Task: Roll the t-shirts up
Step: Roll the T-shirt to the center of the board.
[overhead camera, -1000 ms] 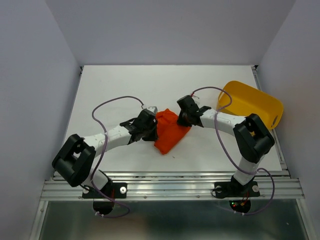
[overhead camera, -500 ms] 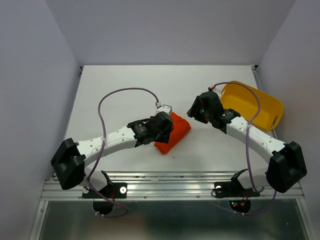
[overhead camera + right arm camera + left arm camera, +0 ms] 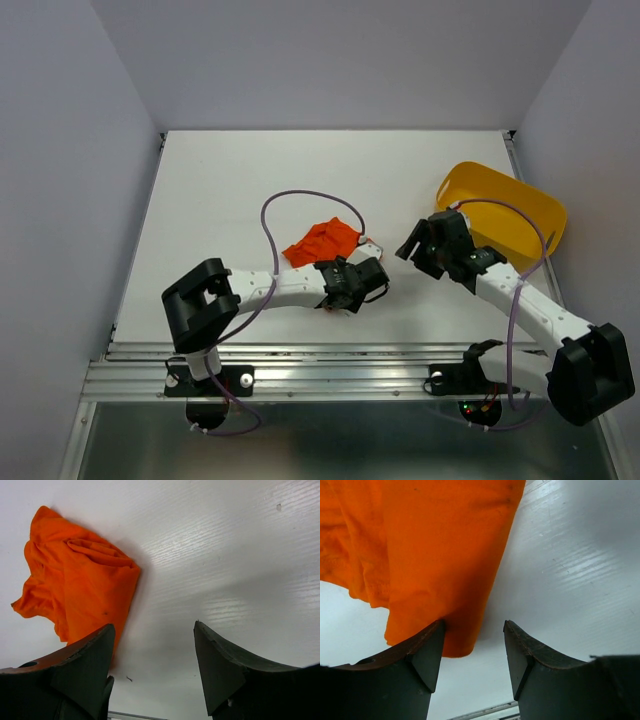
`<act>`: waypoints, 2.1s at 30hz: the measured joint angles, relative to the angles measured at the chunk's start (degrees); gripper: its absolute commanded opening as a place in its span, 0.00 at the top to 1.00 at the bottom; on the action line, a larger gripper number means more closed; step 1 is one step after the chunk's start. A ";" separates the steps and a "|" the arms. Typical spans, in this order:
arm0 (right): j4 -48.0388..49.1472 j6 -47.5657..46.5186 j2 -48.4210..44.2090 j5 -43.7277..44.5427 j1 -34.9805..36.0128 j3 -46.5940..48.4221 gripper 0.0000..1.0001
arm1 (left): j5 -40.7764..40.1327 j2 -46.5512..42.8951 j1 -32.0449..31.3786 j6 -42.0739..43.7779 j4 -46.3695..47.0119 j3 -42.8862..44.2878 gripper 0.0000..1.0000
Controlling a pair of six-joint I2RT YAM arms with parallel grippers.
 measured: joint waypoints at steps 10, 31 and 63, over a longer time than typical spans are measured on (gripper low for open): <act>1.09 0.92 -0.42 -5.09 0.00 -2.27 0.21 | -3.50 6.91 0.13 2.25 1.14 1.20 0.79; 25.81 9.70 13.84 -21.53 1.81 -9.97 0.15 | 25.00 -5.09 12.20 7.43 15.82 -8.63 1.00; 35.60 13.29 19.93 -21.42 3.98 -6.05 0.11 | 29.51 -7.56 12.52 7.87 17.14 -10.58 1.00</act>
